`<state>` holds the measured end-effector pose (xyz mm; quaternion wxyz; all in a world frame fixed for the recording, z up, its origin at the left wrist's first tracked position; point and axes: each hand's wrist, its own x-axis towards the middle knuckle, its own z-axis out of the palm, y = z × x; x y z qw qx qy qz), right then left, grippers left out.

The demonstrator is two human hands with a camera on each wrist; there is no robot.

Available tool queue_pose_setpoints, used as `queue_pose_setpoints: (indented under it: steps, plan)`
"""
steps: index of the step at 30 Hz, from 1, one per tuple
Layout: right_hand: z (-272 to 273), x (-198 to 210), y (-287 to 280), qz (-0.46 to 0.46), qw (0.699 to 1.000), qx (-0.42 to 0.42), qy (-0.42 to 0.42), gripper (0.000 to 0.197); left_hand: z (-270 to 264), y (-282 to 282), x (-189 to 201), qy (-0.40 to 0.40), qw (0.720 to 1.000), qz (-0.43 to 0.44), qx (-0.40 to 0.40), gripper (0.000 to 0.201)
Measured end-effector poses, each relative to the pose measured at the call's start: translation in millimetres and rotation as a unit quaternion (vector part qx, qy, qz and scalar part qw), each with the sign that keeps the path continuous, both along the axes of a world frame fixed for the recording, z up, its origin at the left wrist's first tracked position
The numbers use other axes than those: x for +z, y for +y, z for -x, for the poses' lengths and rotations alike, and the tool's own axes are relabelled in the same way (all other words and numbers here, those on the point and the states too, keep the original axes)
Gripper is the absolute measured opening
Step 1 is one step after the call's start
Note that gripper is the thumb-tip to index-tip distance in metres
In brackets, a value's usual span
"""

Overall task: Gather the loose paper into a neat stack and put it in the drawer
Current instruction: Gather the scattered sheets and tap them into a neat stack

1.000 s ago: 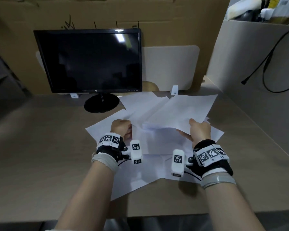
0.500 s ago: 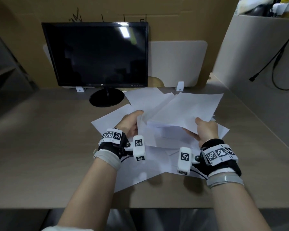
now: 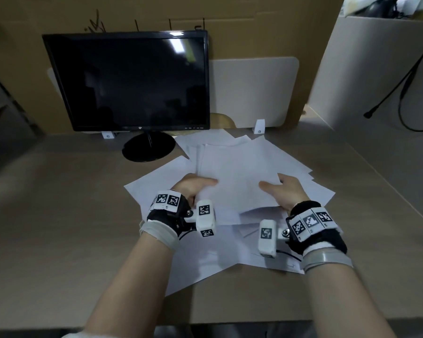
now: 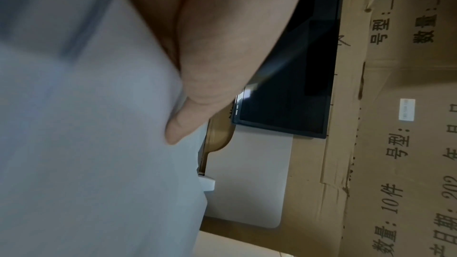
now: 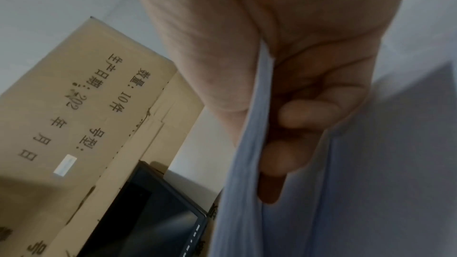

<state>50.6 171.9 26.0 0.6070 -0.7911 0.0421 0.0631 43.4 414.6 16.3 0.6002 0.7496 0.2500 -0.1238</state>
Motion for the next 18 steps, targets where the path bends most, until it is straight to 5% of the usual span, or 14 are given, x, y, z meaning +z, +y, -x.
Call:
queue_pose_setpoints:
  steps: [7,12,16,18]
  plan:
    - [10.7,-1.6,-6.9,0.054,0.998,-0.028,0.027,0.009,9.3,-4.3,-2.5,-0.068,0.996,0.050,0.010,0.064]
    - [22.9,8.4,-9.2,0.070,0.996,-0.015,0.050,0.031,44.7,-6.6,16.9,-0.104,0.989,0.097,0.028,0.038]
    - [45.4,22.8,-8.9,0.011,0.997,-0.023,0.067,0.084,69.6,0.6,30.2,-0.099,0.990,0.093,0.031,0.030]
    - [53.3,19.3,-9.6,-0.035,0.995,-0.030,0.086,0.083,84.8,3.6,33.2,-0.080,0.992,0.087,0.037,0.025]
